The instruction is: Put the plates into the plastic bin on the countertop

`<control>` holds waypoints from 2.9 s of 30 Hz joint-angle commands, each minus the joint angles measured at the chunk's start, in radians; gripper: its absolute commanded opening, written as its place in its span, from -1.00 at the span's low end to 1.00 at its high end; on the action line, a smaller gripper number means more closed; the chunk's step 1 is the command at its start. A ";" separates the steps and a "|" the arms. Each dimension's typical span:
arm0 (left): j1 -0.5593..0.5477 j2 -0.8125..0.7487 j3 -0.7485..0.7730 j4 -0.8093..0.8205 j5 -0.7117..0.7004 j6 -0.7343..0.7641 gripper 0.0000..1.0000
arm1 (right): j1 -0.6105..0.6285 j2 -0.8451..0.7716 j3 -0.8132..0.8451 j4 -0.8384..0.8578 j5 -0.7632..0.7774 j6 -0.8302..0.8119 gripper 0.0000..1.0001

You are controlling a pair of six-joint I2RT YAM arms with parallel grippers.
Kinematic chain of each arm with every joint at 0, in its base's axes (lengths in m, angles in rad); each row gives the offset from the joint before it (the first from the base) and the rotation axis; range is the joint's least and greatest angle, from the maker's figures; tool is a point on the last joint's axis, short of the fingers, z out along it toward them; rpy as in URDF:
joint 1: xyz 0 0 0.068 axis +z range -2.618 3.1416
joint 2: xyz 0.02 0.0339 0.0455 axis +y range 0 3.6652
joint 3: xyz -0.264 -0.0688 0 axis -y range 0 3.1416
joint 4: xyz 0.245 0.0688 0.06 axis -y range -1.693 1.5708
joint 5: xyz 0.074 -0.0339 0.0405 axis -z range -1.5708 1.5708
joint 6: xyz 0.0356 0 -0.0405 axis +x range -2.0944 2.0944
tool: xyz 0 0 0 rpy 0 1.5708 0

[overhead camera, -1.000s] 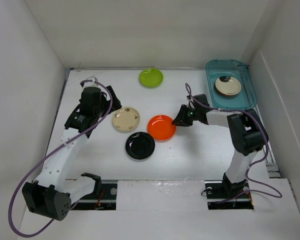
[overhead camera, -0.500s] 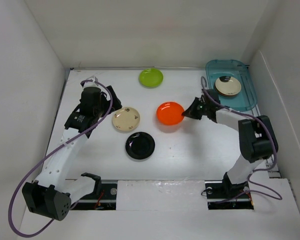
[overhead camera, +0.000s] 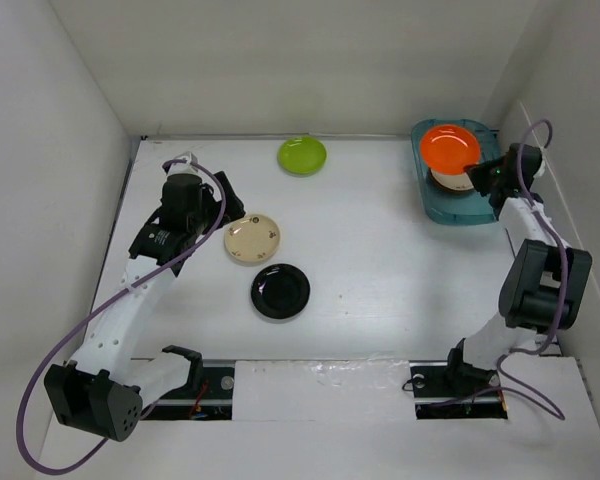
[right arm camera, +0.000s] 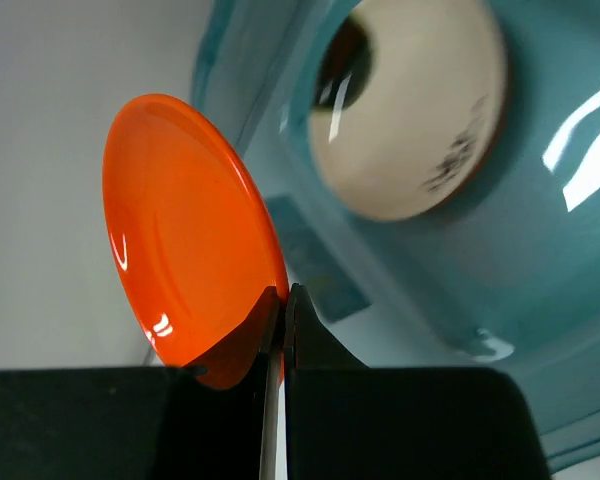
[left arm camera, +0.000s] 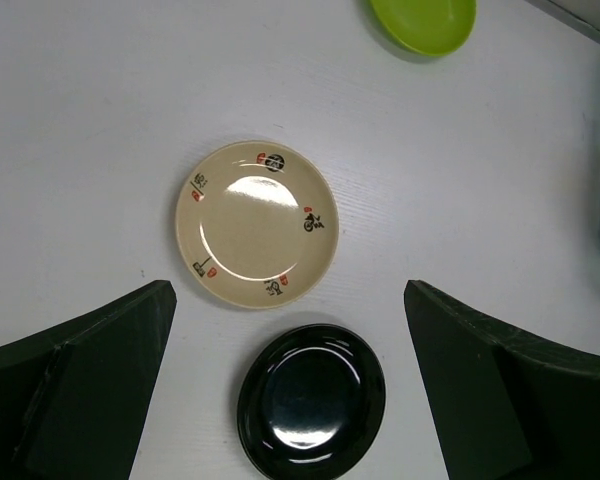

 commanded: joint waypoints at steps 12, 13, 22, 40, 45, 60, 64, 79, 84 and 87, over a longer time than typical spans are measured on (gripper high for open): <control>-0.002 -0.037 0.011 0.065 0.086 0.034 0.99 | -0.097 0.351 0.398 -0.089 0.067 0.090 -0.99; -0.002 -0.037 0.011 0.065 0.086 0.034 0.99 | -0.097 0.376 0.412 -0.089 0.067 0.090 -0.97; -0.002 -0.037 0.011 0.065 0.095 0.034 0.99 | -0.077 0.417 0.437 -0.149 0.076 0.078 -0.82; -0.002 -0.037 0.011 0.056 0.036 0.021 0.99 | 0.177 -0.017 0.265 -0.115 0.046 -0.150 0.41; -0.002 -0.006 0.034 -0.014 -0.122 -0.048 0.99 | 0.383 0.053 0.219 -0.115 -0.213 -0.336 0.41; -0.002 0.037 0.059 -0.085 -0.215 -0.106 0.99 | 0.802 0.515 0.274 0.135 -0.398 -0.276 0.28; -0.002 0.037 0.059 -0.085 -0.205 -0.106 0.99 | 0.848 0.612 0.355 0.120 -0.398 -0.253 0.22; -0.002 0.017 0.059 -0.076 -0.187 -0.088 0.99 | 0.885 0.733 0.521 -0.031 -0.386 -0.226 -0.91; -0.002 0.017 0.059 -0.076 -0.178 -0.068 0.99 | 0.861 0.645 0.473 0.007 -0.338 -0.169 -1.00; -0.002 0.026 0.059 -0.052 -0.132 -0.039 0.99 | 0.807 0.467 0.344 0.050 -0.252 -0.080 -1.00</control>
